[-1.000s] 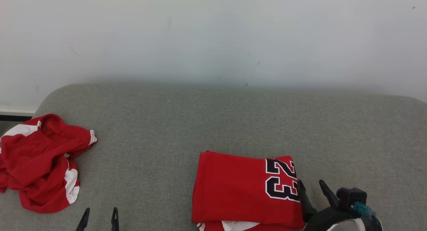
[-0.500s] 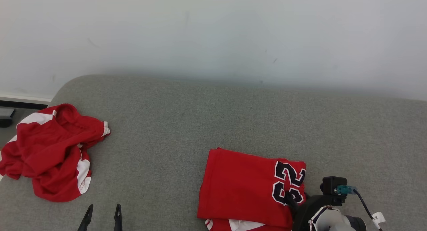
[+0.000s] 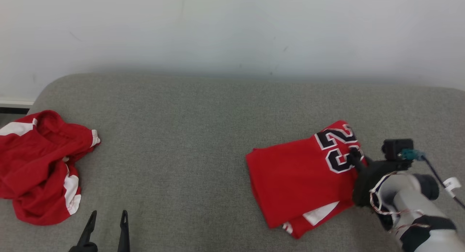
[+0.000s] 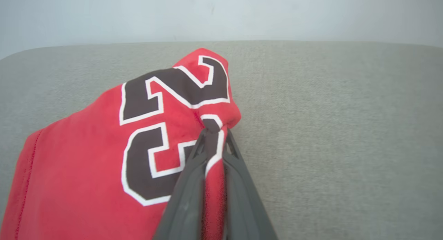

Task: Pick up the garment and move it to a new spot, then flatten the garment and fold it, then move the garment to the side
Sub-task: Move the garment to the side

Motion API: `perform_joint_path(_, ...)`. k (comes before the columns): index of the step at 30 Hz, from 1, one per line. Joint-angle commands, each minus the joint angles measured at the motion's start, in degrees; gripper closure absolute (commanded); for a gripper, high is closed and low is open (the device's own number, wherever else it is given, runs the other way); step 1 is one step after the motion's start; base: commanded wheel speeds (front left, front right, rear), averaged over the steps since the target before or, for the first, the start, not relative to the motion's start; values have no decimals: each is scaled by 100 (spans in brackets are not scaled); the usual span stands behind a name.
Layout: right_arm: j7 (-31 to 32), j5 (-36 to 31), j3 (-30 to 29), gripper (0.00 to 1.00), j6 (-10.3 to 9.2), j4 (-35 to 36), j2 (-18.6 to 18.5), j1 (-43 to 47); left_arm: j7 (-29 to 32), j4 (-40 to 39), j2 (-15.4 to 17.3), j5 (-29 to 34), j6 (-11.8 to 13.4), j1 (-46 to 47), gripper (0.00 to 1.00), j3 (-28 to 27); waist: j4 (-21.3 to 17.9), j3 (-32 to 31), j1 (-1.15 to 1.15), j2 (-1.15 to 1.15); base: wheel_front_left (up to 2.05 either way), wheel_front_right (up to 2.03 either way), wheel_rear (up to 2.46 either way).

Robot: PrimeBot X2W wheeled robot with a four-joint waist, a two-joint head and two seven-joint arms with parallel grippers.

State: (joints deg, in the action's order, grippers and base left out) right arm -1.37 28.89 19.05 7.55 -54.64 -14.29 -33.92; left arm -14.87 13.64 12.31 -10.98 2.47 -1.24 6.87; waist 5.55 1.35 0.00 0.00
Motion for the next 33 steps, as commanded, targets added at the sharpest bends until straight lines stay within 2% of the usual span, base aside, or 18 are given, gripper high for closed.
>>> perform_joint_path(1, -27, -48, 44, 100, -14, 21, -218, -200, -23, -39, 27, -47, -11, 116, 0, -20, -135, 212, 0, 0, 0, 0, 0)
perform_joint_path(12, 213, -275, 336, 100, -14, -231, -1800, -1449, -7, -218, 212, -93, -134, 695, 0, -27, -328, 1138, 0, 0, 0, 0, 0)
perform_joint_path(19, 258, -505, 296, 100, -14, -556, -2416, -2144, 32, -414, 427, -102, -154, 931, 0, -100, -431, 1575, 0, 0, 0, 0, 0)
perform_joint_path(27, 122, -751, 142, 100, -14, -1088, -2680, -2552, 89, -507, 521, -86, -148, 1001, 0, -72, -424, 1716, 0, 0, 0, 0, 0)
perform_joint_path(33, -2, -971, 69, 100, -14, -1438, -2635, -2740, 107, -563, 554, -117, -105, 1003, 0, -84, -413, 1743, 0, 0, 0, 0, 0)
